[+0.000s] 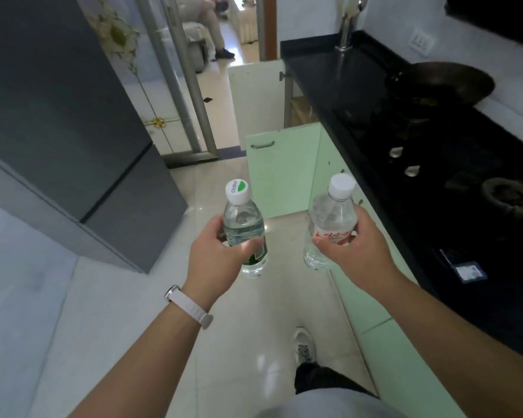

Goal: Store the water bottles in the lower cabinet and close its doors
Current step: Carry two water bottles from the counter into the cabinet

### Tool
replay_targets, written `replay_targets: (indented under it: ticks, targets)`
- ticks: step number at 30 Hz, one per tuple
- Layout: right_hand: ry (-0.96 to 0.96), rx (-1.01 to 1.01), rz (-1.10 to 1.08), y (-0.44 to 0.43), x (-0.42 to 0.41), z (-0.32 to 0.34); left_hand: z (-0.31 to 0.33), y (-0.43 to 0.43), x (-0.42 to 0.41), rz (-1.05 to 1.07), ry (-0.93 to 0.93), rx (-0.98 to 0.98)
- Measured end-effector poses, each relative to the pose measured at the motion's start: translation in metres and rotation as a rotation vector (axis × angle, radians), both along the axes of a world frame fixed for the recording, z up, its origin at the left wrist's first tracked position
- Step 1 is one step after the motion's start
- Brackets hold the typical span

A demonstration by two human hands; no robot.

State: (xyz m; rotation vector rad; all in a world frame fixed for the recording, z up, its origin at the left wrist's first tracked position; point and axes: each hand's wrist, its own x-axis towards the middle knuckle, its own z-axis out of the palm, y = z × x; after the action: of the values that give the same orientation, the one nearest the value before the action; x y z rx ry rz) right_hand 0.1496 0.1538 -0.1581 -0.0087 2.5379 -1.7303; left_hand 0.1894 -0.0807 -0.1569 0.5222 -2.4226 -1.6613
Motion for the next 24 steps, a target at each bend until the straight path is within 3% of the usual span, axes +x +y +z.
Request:
replay_targets:
  ticks: [11,24]
  targets:
    - [-0.007,-0.014,0.057,-0.006,-0.173,-0.003,0.012,0.002,-0.154,0.034,-0.016,-0.087]
    - [0.025,0.069,0.146,-0.098,-0.277,-0.007,-0.002,-0.093,-0.241,0.128,-0.014,-0.011]
